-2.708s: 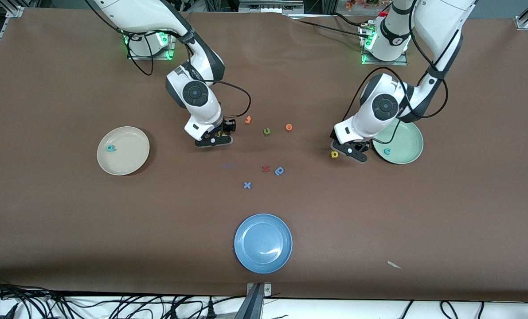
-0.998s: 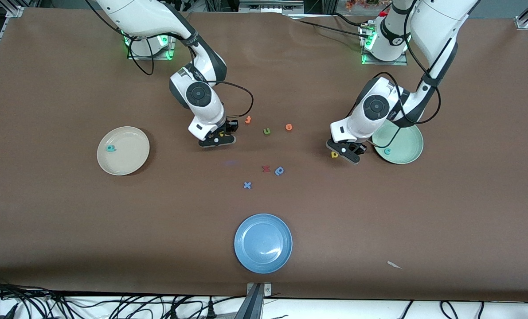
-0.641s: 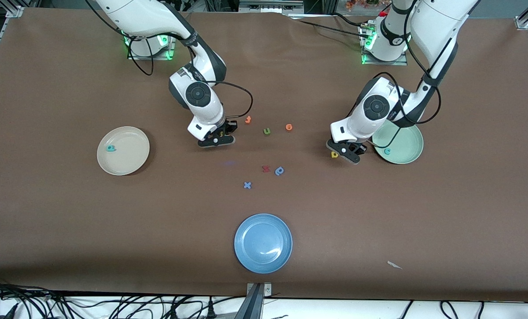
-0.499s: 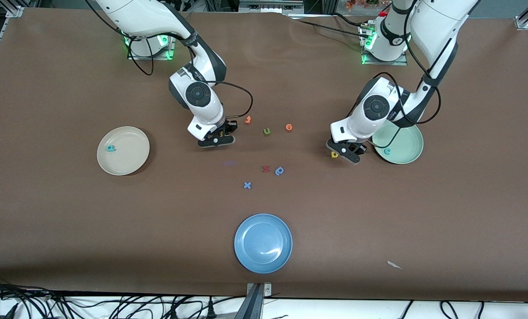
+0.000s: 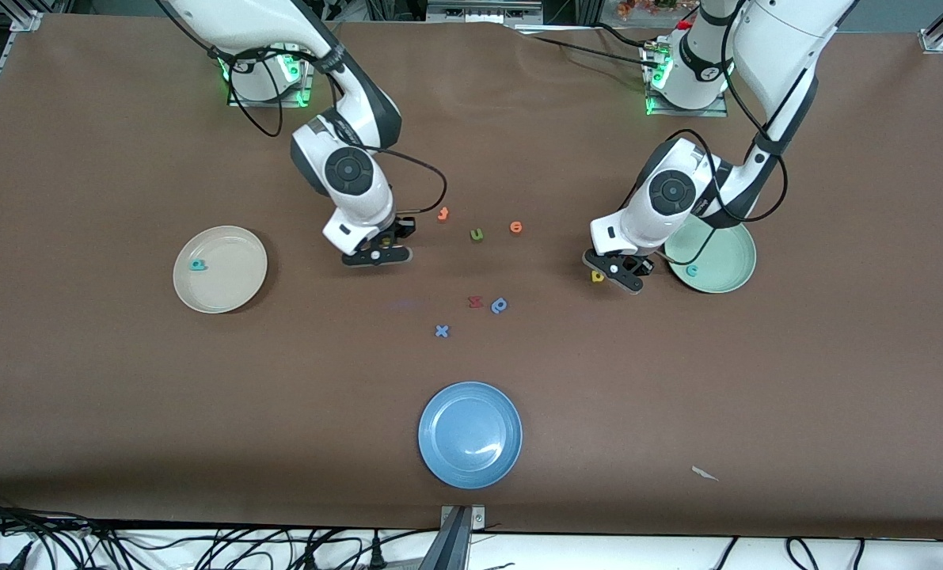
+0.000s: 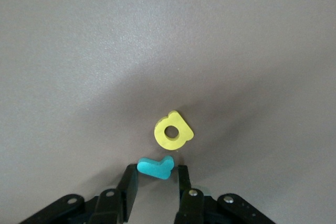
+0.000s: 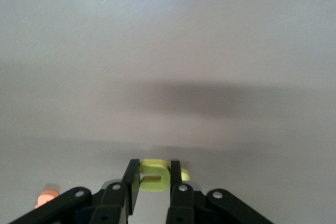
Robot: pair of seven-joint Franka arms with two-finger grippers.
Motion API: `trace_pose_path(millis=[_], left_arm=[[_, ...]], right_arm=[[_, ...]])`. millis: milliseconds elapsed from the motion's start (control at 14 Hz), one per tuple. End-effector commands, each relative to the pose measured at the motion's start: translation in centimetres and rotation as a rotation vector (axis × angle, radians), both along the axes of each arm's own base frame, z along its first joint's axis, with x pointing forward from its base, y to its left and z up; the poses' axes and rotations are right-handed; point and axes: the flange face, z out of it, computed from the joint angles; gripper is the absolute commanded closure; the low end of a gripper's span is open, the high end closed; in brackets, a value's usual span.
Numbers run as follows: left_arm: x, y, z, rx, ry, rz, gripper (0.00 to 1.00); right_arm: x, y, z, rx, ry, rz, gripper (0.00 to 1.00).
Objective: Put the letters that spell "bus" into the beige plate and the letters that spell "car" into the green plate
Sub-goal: 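Grasp the yellow u with the right gripper while the left gripper grasps the l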
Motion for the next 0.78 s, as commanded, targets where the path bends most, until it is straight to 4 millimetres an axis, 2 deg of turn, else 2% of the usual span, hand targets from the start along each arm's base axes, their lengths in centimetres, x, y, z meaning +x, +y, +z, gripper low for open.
trace_pose_path(millis=[0, 71, 214, 356, 570, 713], left_arm=[[0.9, -0.2, 0.4, 0.010, -0.028, -0.026, 0.66], [0.9, -0.2, 0.4, 0.010, -0.028, -0.026, 0.72], [0.9, -0.2, 0.5, 0.010, -0.030, -0.026, 0.72], [1.0, -0.1, 0.5, 0.010, -0.029, -0.024, 0.72], [0.9, -0.1, 0.4, 0.011, -0.028, -0.024, 0.71], [0.9, -0.2, 0.5, 0.010, -0.030, -0.026, 0.70]], right_arm=[[3.4, -3.7, 4.9, -0.070, 0.039, 0.004, 0.90], [4.4, -5.7, 5.7, -0.088, 0.053, 0.000, 0.90], [6.4, -10.8, 7.0, -0.114, 0.063, -0.010, 0.90], [8.3, -16.9, 6.8, -0.128, 0.081, 0.004, 0.90], [9.7, -24.5, 4.5, -0.135, 0.126, 0.039, 0.90], [9.5, -27.7, 2.8, -0.117, 0.131, 0.059, 0.90]])
